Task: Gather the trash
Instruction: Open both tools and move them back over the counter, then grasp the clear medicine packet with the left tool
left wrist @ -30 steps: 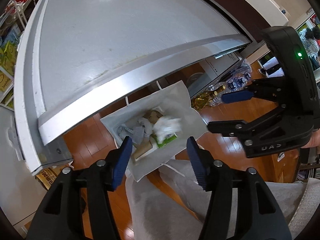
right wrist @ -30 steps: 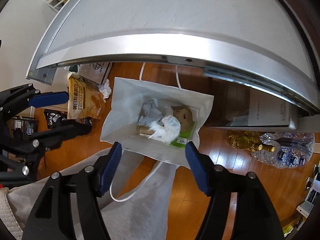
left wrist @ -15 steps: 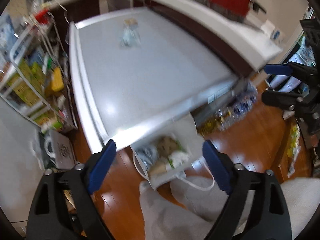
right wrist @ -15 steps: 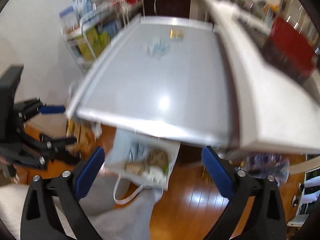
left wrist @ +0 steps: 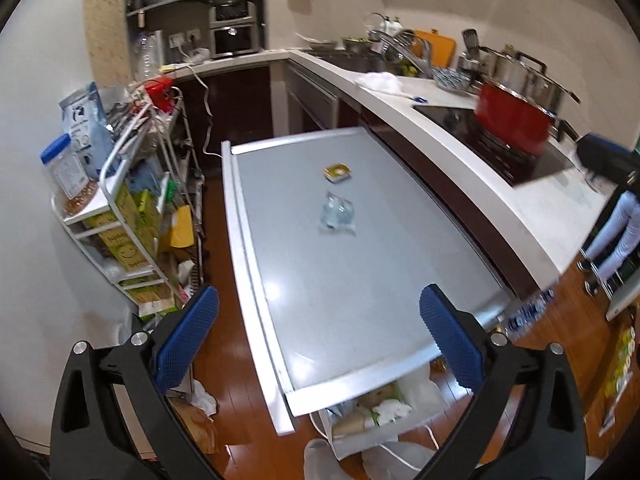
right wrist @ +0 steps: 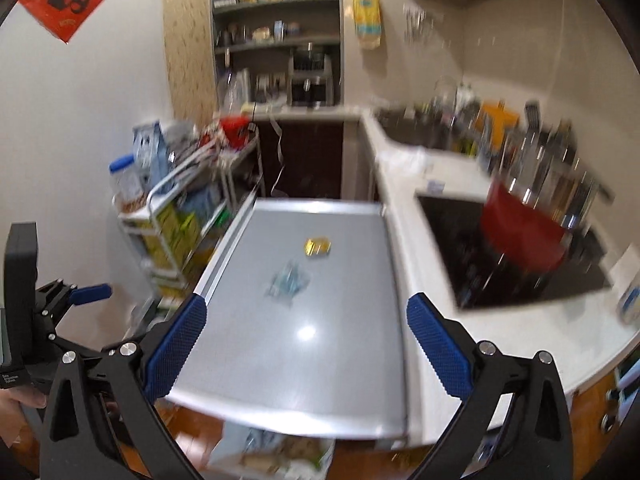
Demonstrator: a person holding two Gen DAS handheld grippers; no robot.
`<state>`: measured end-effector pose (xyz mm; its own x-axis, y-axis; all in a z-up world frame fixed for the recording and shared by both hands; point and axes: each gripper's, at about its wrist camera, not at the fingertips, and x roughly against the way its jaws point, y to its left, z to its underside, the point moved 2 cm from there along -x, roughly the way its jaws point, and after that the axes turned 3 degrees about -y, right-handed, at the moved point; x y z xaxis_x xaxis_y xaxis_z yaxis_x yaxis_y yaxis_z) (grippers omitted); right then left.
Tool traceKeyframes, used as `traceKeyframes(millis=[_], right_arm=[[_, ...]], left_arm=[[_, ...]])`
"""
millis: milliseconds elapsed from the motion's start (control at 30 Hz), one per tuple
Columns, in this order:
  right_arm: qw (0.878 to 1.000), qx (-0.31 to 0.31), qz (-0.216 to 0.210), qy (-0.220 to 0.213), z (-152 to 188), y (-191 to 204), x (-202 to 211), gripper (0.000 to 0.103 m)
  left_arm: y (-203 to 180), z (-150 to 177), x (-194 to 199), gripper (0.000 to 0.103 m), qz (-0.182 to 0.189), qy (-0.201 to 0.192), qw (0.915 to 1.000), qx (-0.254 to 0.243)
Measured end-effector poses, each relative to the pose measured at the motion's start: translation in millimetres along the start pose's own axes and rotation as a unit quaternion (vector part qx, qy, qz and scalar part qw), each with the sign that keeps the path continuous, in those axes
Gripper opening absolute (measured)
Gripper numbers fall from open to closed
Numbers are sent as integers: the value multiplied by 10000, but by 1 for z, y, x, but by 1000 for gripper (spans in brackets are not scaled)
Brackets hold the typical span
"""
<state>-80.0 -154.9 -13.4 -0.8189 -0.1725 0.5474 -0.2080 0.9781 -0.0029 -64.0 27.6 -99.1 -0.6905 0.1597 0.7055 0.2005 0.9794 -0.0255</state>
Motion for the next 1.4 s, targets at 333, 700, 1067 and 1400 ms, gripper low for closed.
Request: traceKeyframes(millis=[333, 700, 1067, 1400], right_arm=[[9991, -413, -2, 129, -9, -19, -15, 99], [9974, -572, -190, 396, -26, -19, -60, 99], [9953, -788, -25, 569, -34, -39, -102, 99], [9933, -753, 33, 876, -34, -48, -151, 99]], left_arm=[[-1, 0, -6, 101, -101, -118, 9992, -366], [-18, -19, -85, 101, 91, 253, 9978, -603], [-38, -49, -191, 101, 221, 640, 9947, -772], [-44, -51, -266, 83, 176, 1149, 9890, -919]])
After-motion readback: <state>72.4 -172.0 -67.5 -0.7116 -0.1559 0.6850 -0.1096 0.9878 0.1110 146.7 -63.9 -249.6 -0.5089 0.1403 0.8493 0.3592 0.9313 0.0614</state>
